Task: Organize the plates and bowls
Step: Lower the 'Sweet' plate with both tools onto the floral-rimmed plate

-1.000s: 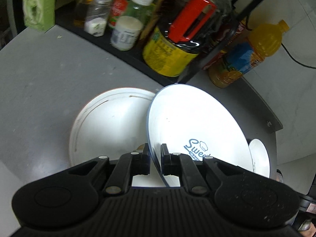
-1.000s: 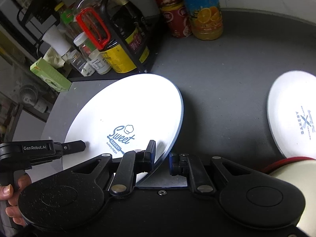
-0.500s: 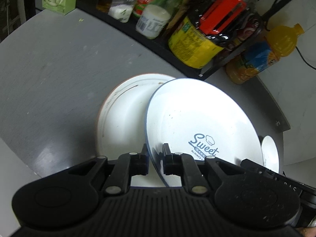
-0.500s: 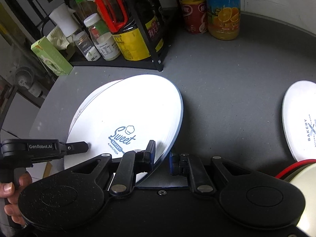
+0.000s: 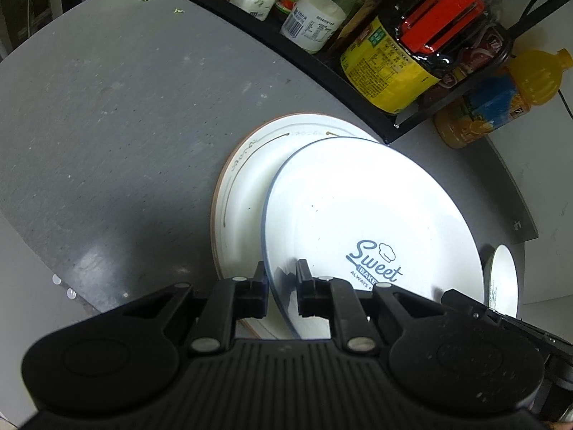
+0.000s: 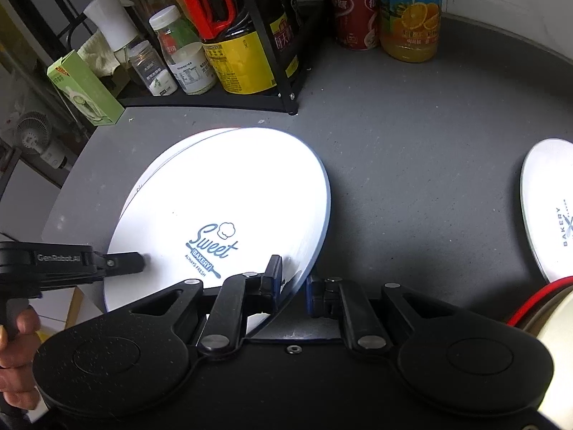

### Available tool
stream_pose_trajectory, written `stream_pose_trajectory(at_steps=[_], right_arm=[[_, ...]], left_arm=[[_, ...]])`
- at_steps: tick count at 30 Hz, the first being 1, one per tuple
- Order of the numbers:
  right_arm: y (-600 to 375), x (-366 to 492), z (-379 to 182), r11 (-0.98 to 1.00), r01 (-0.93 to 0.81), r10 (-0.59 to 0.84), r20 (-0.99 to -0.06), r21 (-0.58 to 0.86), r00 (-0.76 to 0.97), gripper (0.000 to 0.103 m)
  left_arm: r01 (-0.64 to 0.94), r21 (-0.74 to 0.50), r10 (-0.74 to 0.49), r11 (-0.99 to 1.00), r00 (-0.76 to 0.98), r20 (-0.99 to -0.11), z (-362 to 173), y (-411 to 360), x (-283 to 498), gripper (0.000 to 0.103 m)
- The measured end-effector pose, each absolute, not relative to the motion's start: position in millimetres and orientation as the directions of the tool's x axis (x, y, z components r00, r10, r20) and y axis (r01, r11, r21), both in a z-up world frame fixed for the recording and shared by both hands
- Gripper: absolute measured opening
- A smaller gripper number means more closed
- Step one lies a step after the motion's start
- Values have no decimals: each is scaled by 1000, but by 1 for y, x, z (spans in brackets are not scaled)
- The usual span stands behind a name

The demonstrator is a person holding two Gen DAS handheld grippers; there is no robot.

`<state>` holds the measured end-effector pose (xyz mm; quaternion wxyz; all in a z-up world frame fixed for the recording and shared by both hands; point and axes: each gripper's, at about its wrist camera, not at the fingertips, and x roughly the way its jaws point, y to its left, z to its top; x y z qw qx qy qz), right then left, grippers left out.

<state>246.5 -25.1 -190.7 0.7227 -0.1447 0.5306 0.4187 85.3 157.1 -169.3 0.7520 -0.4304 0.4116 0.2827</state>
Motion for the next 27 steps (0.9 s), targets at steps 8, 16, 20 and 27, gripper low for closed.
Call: stream_pose_trajectory(at_steps=[8, 16, 20, 27], right_arm=[[-24, 248, -194, 615, -751, 459, -884, 239, 95, 12], [-22, 250, -200, 631, -740, 443, -891, 234, 96, 15], [-18, 249, -201, 627, -746, 435, -895, 224, 97, 15], [-14, 251, -206, 615, -756, 436, -896, 224, 89, 20]], left_arm=[[-797, -371, 90, 477, 464, -881, -166, 162, 82, 13], [-787, -372, 132, 493, 490, -862, -140, 170, 67, 14], [-782, -353, 171, 513, 496, -851, -131, 176, 71, 16], [-809, -315, 149, 496, 438, -887, -154, 183, 84, 23]])
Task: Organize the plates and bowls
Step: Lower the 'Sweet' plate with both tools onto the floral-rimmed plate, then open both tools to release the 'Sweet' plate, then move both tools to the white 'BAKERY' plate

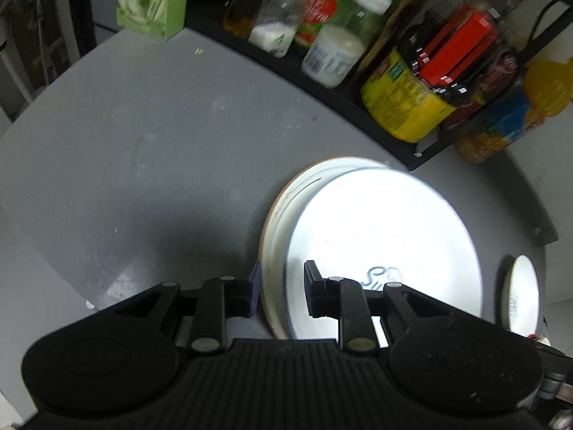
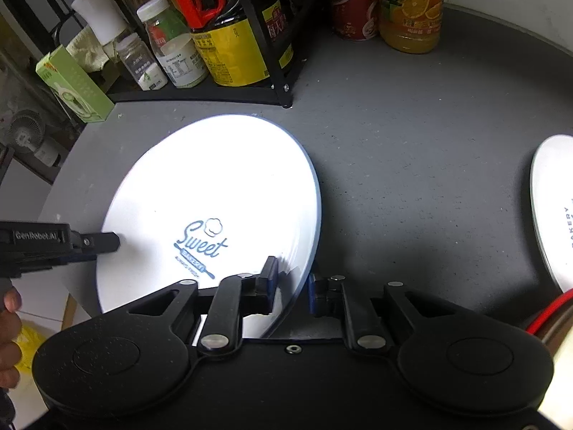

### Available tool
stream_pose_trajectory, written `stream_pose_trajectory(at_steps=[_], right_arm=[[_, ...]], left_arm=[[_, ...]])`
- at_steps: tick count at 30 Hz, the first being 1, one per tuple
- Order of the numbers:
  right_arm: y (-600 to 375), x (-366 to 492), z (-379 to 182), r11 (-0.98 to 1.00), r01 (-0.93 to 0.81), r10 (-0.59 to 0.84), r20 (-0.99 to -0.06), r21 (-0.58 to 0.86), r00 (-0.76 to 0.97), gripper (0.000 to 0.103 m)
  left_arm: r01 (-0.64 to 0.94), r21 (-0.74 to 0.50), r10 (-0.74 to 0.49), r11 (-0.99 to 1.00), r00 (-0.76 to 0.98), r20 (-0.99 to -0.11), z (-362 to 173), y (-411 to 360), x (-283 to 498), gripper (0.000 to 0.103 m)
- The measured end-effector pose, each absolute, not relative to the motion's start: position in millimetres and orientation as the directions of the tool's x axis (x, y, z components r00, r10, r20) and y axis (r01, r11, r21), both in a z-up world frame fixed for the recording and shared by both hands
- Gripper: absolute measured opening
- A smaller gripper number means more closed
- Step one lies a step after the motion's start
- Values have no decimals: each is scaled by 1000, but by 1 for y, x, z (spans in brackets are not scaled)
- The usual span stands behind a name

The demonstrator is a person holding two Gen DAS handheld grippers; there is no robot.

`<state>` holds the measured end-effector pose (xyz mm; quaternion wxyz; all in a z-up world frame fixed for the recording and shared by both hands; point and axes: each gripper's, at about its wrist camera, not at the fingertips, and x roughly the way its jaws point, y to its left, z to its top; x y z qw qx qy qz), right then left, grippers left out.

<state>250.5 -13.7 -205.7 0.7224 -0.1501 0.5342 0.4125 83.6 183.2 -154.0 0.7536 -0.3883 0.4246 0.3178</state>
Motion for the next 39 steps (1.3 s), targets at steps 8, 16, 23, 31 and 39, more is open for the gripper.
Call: stream_pose_trajectory(at_steps=[8, 16, 23, 31, 39], right_arm=[[-12, 253, -208, 624, -746, 438, -895, 234, 86, 34], [-41, 268, -171, 653, -683, 548, -827, 327, 127, 69], [-79, 288, -140, 708, -610, 583, -782, 355, 222, 96], [-126, 307, -134, 800, -503, 534, -769, 327, 350, 103], [-181, 328, -131, 873, -377, 467, -752, 310, 465, 103]], left_arm=[[-813, -311, 144, 493, 428, -892, -166, 185, 84, 23], [-824, -281, 174, 491, 410, -895, -161, 193, 81, 26], [-826, -241, 189, 510, 381, -905, -146, 188, 83, 27], [-771, -230, 215, 595, 428, -878, -119, 169, 125, 50], [-676, -243, 163, 696, 478, -863, -108, 135, 192, 58]])
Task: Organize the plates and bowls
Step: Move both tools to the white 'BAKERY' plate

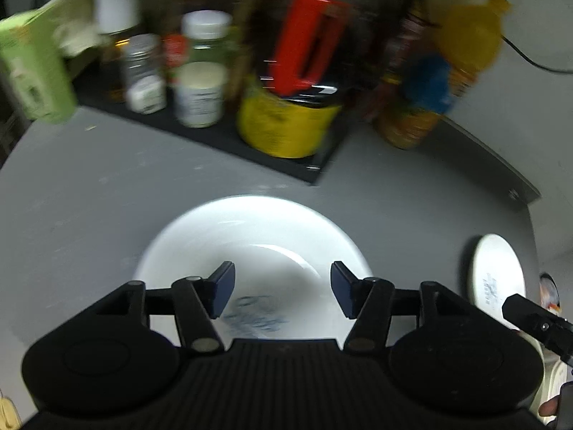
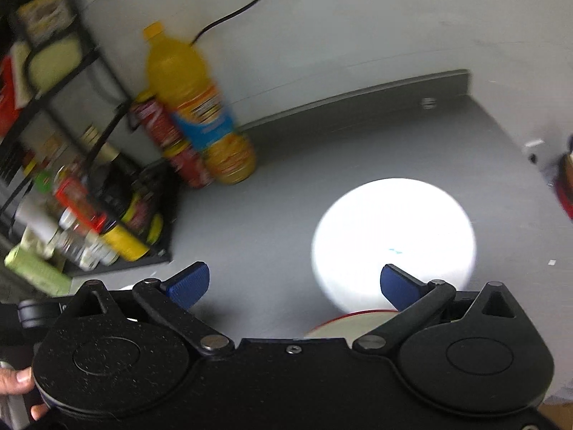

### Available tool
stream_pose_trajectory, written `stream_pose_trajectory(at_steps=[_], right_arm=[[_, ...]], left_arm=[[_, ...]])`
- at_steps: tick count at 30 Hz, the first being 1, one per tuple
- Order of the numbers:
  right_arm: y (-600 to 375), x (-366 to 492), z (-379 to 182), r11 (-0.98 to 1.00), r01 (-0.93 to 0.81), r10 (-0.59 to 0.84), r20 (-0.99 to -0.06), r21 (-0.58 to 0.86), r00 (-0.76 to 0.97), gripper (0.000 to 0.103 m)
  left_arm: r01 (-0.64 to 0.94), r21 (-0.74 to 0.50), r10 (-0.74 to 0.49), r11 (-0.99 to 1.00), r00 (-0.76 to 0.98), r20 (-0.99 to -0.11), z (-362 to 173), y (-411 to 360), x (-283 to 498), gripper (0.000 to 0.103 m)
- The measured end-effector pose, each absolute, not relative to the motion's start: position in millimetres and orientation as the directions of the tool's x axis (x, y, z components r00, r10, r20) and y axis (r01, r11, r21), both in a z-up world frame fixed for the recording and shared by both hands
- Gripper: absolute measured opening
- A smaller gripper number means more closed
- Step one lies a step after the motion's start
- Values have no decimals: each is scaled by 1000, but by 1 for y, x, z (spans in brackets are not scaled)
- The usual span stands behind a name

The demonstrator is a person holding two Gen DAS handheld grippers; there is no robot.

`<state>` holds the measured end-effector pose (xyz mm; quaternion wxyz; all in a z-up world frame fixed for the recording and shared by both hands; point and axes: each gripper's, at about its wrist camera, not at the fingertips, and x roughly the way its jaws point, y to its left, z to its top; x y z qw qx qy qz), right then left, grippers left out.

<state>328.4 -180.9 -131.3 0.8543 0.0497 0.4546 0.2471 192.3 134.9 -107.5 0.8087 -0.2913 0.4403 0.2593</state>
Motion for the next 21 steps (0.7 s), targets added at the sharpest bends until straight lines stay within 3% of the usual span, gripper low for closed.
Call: stream_pose_trajectory(at_steps=[16, 21], right_arm=[[-267, 365, -157, 928, -199, 373, -781, 315, 502, 102], [-278, 379, -175, 926, -183, 378, -805, 330, 458, 93]], left_arm=[[-446, -251, 6, 859, 501, -866, -110, 48, 296, 59], [-377, -260, -36, 889, 508, -860, -111, 22, 325, 59]])
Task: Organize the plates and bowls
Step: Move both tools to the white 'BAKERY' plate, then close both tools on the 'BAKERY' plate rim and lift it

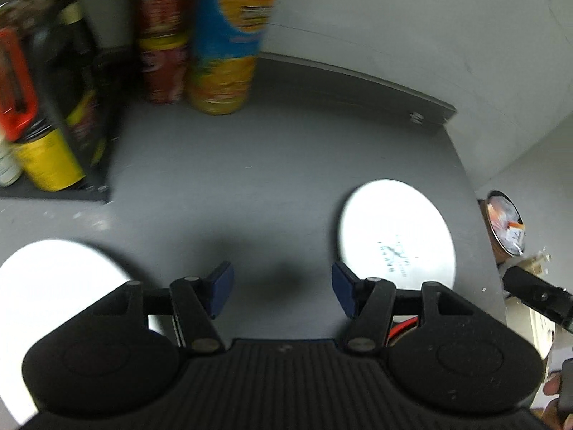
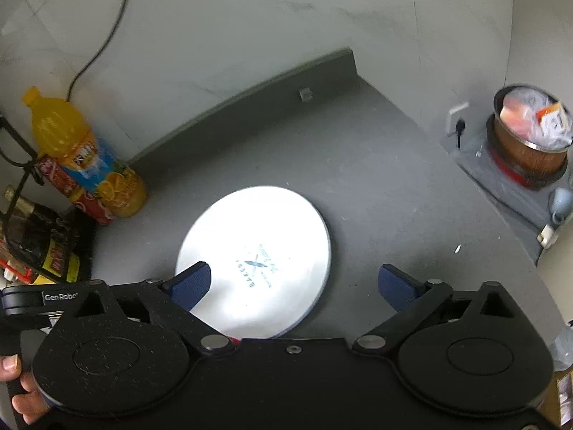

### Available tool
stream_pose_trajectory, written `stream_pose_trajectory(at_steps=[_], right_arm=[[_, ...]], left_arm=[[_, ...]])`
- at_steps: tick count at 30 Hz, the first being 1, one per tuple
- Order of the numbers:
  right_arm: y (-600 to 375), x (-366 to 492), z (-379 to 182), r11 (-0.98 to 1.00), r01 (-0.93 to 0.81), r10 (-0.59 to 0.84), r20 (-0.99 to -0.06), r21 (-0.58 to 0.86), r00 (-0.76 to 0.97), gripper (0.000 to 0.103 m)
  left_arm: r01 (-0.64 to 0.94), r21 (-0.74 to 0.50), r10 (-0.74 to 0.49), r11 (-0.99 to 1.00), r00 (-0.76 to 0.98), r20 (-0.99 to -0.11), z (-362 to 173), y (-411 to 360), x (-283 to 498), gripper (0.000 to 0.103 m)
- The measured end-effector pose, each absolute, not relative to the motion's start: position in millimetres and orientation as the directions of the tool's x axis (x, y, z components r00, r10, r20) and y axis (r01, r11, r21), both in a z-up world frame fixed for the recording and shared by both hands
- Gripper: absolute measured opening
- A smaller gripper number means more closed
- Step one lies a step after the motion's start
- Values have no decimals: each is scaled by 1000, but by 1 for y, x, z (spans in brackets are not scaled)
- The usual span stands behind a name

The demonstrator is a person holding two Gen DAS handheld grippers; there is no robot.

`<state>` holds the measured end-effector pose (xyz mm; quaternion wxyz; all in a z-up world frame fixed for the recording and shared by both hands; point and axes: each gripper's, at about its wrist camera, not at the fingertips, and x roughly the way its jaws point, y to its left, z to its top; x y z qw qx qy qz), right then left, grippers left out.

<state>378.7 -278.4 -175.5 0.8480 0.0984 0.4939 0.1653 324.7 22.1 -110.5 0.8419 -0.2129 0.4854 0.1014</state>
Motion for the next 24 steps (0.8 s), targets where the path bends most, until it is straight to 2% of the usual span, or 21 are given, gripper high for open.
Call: stream_pose_trajectory(at_steps=[7, 9, 19, 22, 24], right_arm=[[-279, 398, -206, 921, -187, 388, -843, 342, 372, 82], [-277, 402, -215, 918, -190, 394, -852, 347, 346, 76], [-268, 414, -243, 910, -205, 406, -875, 360, 265, 59], [-267, 417, -243, 908, -215, 409, -873, 360, 265, 51], [-266, 420, -244, 906, -222, 412, -873, 361, 260, 40]], left_arm=[[-314, -259, -84, 913, 477, -875, -123, -5, 350, 59], [-292, -245, -91, 924, 455, -886, -130, -9, 361, 59], [-300, -235, -104, 925, 395, -913, -161, -15, 396, 55], [-316, -234, -104, 920, 379, -920, -170, -13, 400, 51], [-318, -233, -104, 919, 373, -922, -175, -14, 401, 47]])
